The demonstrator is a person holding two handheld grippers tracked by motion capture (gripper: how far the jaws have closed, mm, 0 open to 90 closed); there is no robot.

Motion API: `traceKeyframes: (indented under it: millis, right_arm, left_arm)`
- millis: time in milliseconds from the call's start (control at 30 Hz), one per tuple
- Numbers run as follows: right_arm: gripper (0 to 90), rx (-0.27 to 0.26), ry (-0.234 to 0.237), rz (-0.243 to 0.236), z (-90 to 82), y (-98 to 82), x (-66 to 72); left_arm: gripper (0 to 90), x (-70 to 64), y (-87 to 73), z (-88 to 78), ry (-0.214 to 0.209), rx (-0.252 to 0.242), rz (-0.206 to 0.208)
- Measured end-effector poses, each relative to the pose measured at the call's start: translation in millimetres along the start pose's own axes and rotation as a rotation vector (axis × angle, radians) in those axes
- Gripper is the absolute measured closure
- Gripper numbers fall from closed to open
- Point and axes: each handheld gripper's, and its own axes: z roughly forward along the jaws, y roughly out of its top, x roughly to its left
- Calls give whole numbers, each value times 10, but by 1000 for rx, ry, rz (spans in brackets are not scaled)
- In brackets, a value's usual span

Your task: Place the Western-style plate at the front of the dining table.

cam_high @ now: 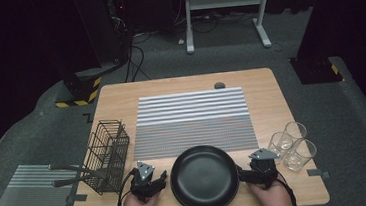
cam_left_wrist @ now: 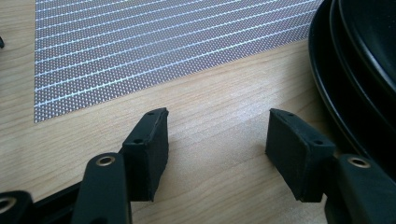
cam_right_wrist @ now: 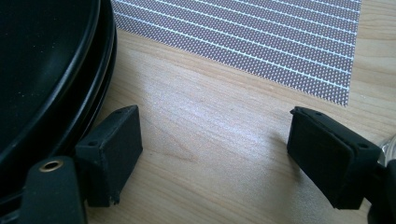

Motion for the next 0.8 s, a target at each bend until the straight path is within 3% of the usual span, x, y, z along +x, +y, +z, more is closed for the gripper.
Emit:
traceKeyframes:
  millis: [300, 333, 633, 667, 733, 767, 800]
  right_arm:
    - [199, -5, 6, -6, -2, 1, 2]
    - [200, -5, 8, -7, -2, 1, 2]
    - [213, -8, 14, -17, -1, 0, -5]
    - [232, -6, 11, -44, -4, -8, -22]
    - [240, -11, 6, -51, -3, -12, -30]
    - [248, -15, 9, -11, -7, -3, -16]
    - [256, -14, 4, -49, -7, -13, -39]
  left_arm:
    - [392, -3, 0, 1, 2, 0, -1]
    - [392, 14, 6, -4, 2, 4, 29]
    - [392, 12, 6, -3, 1, 3, 27]
    - [392, 12, 6, -3, 2, 4, 27]
    - [392, 11, 6, -3, 2, 3, 26]
    - [392, 10, 6, -3, 3, 3, 26]
    - [392, 9, 6, -1, 4, 1, 24]
